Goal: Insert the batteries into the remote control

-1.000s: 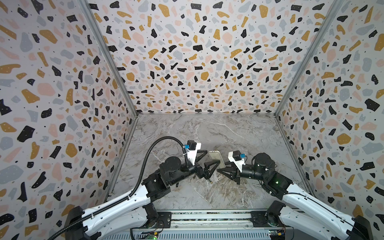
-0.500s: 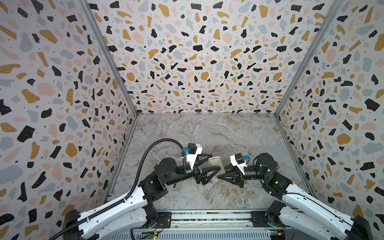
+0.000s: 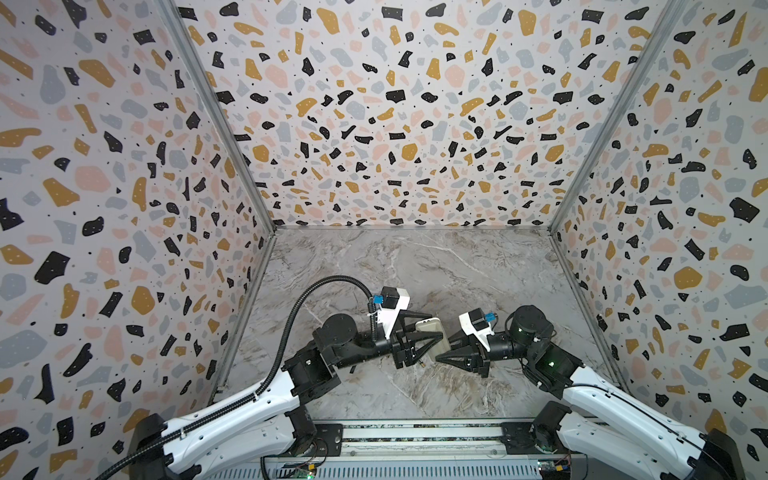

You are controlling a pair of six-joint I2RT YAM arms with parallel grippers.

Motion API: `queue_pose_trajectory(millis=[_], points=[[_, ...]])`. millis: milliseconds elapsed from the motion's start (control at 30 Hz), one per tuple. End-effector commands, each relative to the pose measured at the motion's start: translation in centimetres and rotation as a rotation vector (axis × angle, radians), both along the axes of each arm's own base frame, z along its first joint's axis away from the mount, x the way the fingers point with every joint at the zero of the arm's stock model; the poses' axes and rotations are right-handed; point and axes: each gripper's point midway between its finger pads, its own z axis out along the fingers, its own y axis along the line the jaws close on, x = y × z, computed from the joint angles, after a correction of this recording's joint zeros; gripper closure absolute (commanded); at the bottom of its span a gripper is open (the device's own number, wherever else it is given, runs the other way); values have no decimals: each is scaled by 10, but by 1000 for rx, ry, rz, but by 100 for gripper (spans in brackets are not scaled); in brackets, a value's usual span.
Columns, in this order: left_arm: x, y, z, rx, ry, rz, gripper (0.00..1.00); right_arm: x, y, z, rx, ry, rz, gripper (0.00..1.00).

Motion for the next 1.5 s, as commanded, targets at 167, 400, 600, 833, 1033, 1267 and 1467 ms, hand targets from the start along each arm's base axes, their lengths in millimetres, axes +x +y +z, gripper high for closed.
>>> queue_pose_trajectory(millis=[167,400,600,833,1033,1267,1467], points=[[-3,2,25,-68,-48,-8,68,-6,-1,11,35,-32,35,94],[-2,2,22,-71,-39,-5,88,-5,-1,11,34,-30,32,73],[3,5,21,-81,-16,28,100,1,0,9,13,-36,-16,43],[19,8,11,-34,49,117,100,17,-2,5,-45,-82,-182,37],[24,12,0,53,109,157,100,20,-13,18,-42,-198,-354,37],[28,16,-20,147,197,177,100,23,-23,29,-17,-253,-439,39],[40,14,-46,151,369,123,100,18,-19,28,-32,-303,-447,40]])
